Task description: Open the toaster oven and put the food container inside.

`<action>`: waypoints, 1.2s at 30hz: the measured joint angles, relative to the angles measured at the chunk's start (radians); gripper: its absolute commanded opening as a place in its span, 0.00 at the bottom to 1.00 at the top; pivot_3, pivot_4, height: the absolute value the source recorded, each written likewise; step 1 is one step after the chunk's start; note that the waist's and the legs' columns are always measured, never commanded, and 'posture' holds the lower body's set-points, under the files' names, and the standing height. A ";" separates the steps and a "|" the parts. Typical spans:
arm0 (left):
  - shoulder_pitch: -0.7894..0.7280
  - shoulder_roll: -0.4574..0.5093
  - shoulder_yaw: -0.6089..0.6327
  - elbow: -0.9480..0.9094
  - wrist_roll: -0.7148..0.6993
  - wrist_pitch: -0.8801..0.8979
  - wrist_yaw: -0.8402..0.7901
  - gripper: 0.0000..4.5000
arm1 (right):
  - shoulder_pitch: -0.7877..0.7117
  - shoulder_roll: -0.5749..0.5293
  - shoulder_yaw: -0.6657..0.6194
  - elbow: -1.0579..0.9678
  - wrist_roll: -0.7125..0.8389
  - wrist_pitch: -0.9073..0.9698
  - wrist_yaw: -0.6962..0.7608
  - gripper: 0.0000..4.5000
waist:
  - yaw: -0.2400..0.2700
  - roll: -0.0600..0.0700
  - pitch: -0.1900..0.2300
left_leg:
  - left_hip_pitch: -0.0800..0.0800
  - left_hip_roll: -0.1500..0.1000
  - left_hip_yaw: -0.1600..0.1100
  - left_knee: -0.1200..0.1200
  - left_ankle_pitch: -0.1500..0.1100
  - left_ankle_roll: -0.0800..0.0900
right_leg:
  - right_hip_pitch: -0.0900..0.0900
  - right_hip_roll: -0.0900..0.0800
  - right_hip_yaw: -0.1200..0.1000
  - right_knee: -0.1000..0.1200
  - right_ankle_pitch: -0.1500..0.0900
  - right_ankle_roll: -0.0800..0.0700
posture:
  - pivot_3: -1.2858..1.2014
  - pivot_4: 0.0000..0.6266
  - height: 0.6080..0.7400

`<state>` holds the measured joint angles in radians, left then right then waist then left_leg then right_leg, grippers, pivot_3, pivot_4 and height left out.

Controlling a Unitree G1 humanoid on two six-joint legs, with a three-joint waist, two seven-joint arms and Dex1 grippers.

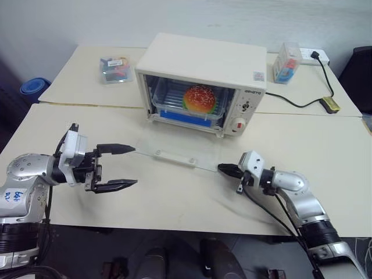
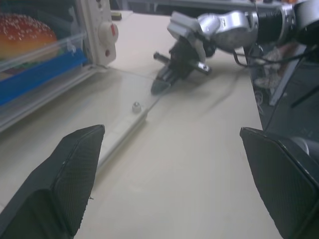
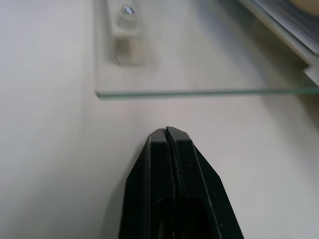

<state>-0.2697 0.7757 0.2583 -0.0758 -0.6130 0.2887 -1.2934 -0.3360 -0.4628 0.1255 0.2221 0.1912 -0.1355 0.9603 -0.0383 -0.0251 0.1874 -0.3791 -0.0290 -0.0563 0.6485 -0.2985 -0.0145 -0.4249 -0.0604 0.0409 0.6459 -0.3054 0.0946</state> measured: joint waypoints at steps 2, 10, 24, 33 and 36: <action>-0.018 -0.042 0.026 -0.002 -0.035 0.041 0.083 0.99 | 0.001 0.045 -0.017 -0.003 0.040 -0.016 0.001 0.00 | 0.004 0.000 0.000 | 0.000 0.000 0.000 0.001 0.000 0.000 | 0.000 0.000 0.001 0.000 0.000 0.000 | 0.52 0.24 1.00; -0.036 -0.117 0.173 0.008 -0.128 0.141 0.361 0.99 | -0.085 0.185 -0.187 -0.106 0.286 0.010 -0.086 0.00 | 0.007 0.000 0.000 | 0.000 0.000 0.000 0.001 0.000 -0.001 | 0.000 0.000 0.001 0.001 0.000 0.000 | 0.52 0.24 1.00; 0.239 0.015 0.153 0.104 0.118 -0.131 0.251 1.00 | -0.046 -0.053 -0.210 -0.217 0.379 0.187 0.102 0.45 | 0.006 0.001 0.000 | 0.001 0.000 0.004 -0.004 -0.001 0.001 | -0.001 0.000 0.007 -0.004 0.000 0.000 | 0.52 0.24 1.00; 0.403 0.004 0.196 0.125 0.195 -0.326 0.256 1.00 | 0.147 -0.214 -0.211 -0.180 0.327 0.026 0.417 0.99 | 0.020 0.003 0.001 | 0.013 0.002 0.002 -0.002 -0.003 0.004 | 0.017 -0.002 0.005 -0.014 0.002 -0.001 | 0.52 0.24 1.00; 0.416 -0.028 0.192 0.081 0.197 -0.325 0.292 1.00 | 0.169 -0.214 -0.214 -0.169 0.318 0.015 0.417 0.99 | 0.014 0.003 0.002 | 0.010 0.002 0.002 -0.002 -0.004 0.004 | 0.015 -0.002 0.005 -0.015 0.002 -0.001 | 0.52 0.24 1.00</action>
<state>0.1465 0.7482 0.4505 0.0052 -0.4156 -0.0368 -1.0013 -0.1674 -0.6772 -0.0883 0.0532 0.5094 -0.1207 1.3778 -0.0247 -0.0219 0.1889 -0.3691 -0.0269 -0.0546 0.6462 -0.3024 -0.0101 -0.4100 -0.0625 0.0458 0.6307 -0.3032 0.0941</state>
